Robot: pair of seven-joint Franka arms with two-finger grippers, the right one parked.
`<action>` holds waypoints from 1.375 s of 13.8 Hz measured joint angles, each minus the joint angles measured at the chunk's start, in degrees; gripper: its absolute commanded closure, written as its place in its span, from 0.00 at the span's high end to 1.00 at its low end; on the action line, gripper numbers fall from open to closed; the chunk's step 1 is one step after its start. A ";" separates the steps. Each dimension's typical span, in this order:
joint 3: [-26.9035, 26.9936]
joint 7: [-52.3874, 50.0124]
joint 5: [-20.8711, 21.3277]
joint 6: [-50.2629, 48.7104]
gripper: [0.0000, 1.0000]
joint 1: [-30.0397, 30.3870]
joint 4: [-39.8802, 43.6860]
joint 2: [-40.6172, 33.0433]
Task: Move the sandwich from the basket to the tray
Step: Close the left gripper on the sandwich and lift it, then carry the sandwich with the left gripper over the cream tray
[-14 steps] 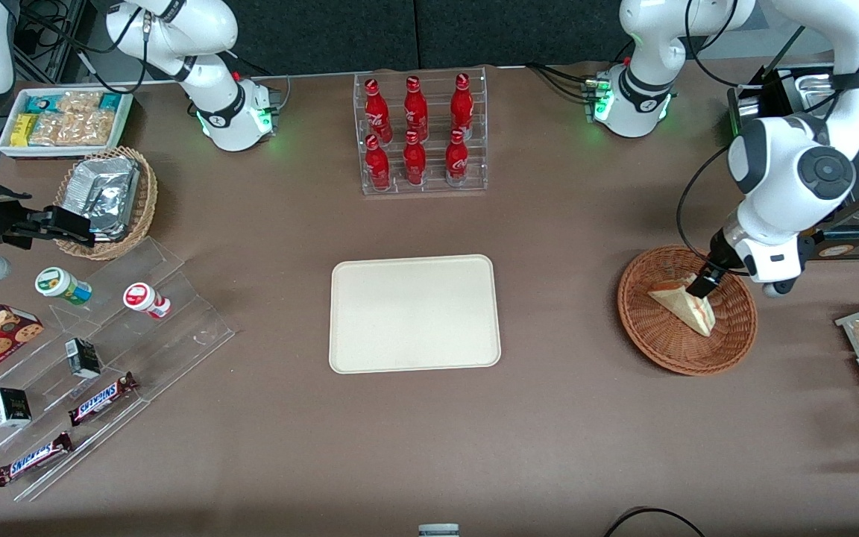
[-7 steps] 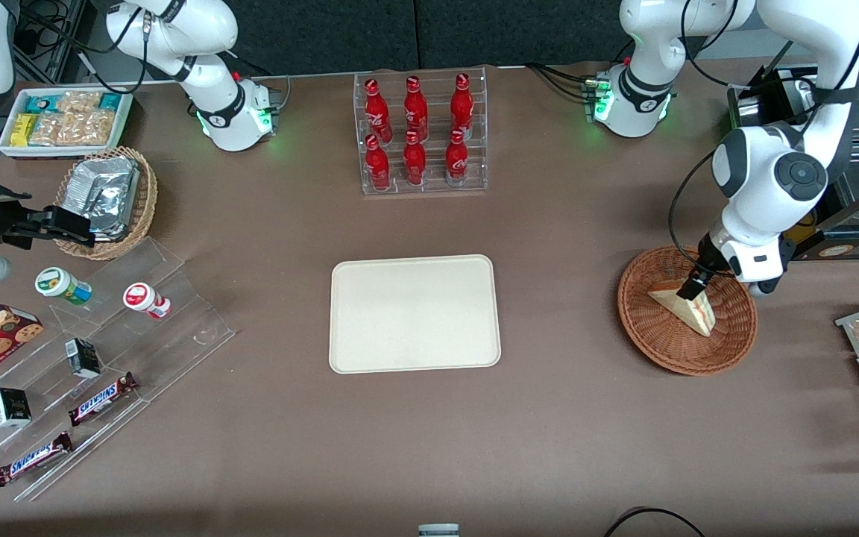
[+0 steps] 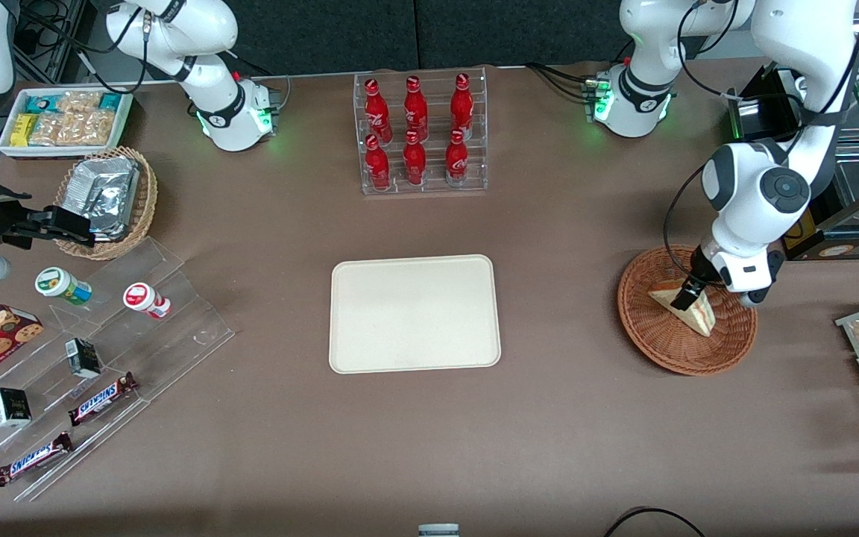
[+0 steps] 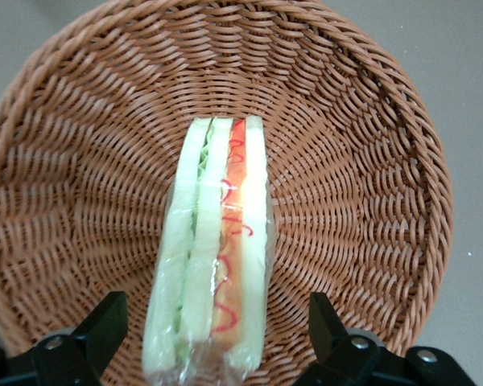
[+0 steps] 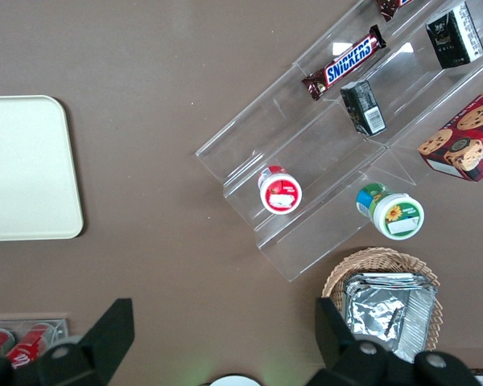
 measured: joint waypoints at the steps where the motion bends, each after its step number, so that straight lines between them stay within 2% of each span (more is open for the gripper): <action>1: 0.00 0.00 0.00 0.74 0.58 0.00 0.00 0.78; 3: 0.02 0.00 0.00 1.43 0.29 0.00 0.00 1.62; 4: 0.02 0.00 0.00 1.49 0.22 0.00 0.00 1.69; 6: 0.03 0.04 0.25 1.52 0.16 0.00 0.02 1.63; 9: 0.04 0.04 3.46 -2.37 0.16 -0.01 0.56 0.18; 12: -0.72 0.53 5.79 -16.50 0.16 -0.38 3.20 -6.28; 15: -6.02 0.88 5.83 -32.69 0.16 -1.21 9.53 -12.80; 19: -14.44 0.47 3.55 -40.25 0.16 -2.22 19.55 -12.58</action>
